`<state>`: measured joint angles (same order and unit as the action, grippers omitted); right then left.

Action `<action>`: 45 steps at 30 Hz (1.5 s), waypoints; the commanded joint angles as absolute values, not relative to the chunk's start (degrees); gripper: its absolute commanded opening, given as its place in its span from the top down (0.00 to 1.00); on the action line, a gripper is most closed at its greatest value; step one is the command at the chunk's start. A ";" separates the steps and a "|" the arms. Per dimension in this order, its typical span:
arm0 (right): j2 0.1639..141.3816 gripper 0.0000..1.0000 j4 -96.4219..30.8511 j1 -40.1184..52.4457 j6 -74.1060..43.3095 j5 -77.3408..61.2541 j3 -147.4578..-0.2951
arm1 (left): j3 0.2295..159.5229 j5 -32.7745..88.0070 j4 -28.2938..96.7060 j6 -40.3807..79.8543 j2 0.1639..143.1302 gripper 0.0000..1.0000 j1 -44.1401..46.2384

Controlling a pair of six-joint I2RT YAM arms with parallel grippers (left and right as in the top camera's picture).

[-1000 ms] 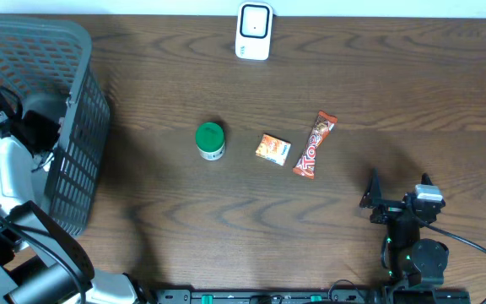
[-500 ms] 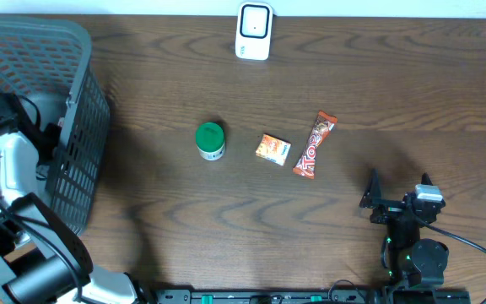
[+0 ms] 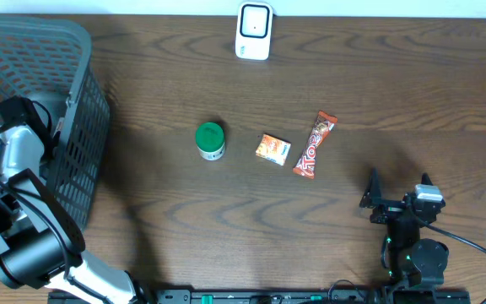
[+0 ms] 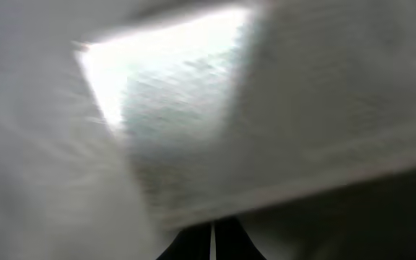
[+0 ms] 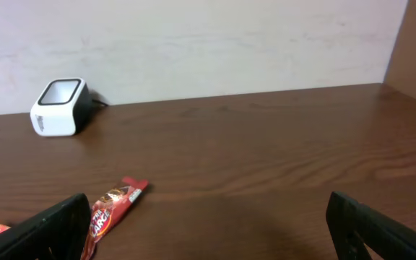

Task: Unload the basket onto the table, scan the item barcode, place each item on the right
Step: 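Grasp the white Panadol box with the left gripper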

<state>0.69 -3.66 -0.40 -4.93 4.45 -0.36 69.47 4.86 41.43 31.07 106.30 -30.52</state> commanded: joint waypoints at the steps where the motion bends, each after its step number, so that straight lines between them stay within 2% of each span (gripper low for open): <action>1: 0.40 0.01 -3.88 -0.27 -4.21 4.38 -0.30 | 68.47 -6.17 42.15 35.24 108.55 0.93 -30.83; 8: 0.40 0.01 -3.88 -0.27 -4.21 4.38 -0.30 | 68.47 -17.89 39.46 39.81 108.55 0.92 -30.83; 15: 0.40 0.01 -3.88 -0.27 -4.21 4.40 -0.30 | 68.47 -18.57 28.75 39.77 108.55 0.92 -30.83; 18: 0.40 0.01 -3.88 -0.27 -4.21 4.40 -0.30 | 68.47 -18.61 24.43 39.77 108.55 0.87 -30.83; 24: 0.40 0.01 -3.88 -0.27 -4.21 4.40 -0.30 | 68.47 -18.50 20.58 39.72 108.53 0.84 -30.83; 25: 0.40 0.01 -3.88 -0.27 -4.19 4.40 -0.30 | 68.47 -18.50 21.37 39.75 108.47 0.79 -30.83; 28: 0.40 0.01 -3.88 -0.27 -4.21 4.38 -0.30 | 68.49 -18.48 23.57 39.77 107.07 0.44 -30.83; 31: 0.40 0.01 -3.90 -0.27 -4.21 4.38 -0.30 | 68.53 -18.50 25.82 40.03 103.81 0.29 -30.83; 36: 0.40 0.01 -3.88 -0.27 -4.21 4.38 -0.30 | 68.53 -16.97 31.07 46.44 94.21 0.19 -30.76; 41: 0.40 0.01 -3.88 -0.27 -4.21 4.38 -0.30 | 68.53 -1.85 30.59 46.09 87.42 0.18 -30.76; 45: 0.40 0.01 -3.88 -0.27 -4.21 4.38 -0.30 | 68.51 0.89 27.81 46.65 87.15 0.18 -30.76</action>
